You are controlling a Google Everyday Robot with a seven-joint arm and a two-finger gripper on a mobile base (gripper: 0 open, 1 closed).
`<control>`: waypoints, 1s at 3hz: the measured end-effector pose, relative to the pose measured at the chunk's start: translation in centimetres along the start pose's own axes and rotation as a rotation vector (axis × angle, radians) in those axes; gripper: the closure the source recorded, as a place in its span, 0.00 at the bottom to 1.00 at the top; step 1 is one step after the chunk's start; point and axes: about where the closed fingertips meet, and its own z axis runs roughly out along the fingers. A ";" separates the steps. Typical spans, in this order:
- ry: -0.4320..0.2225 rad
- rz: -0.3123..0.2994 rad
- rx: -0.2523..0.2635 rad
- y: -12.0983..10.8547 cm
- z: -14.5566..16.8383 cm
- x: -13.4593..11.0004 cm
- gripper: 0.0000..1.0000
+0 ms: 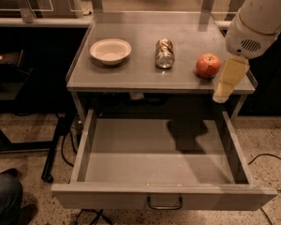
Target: Place apple into top drawer
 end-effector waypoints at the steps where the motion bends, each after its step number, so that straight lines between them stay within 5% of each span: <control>1: 0.004 -0.039 -0.021 -4.3 3.6 -2.2 0.00; 3: 0.002 -0.044 -0.012 -6.0 3.5 -2.3 0.00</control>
Offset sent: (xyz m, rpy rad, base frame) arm 0.0902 0.0107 -0.0188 -0.0133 0.0246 0.0627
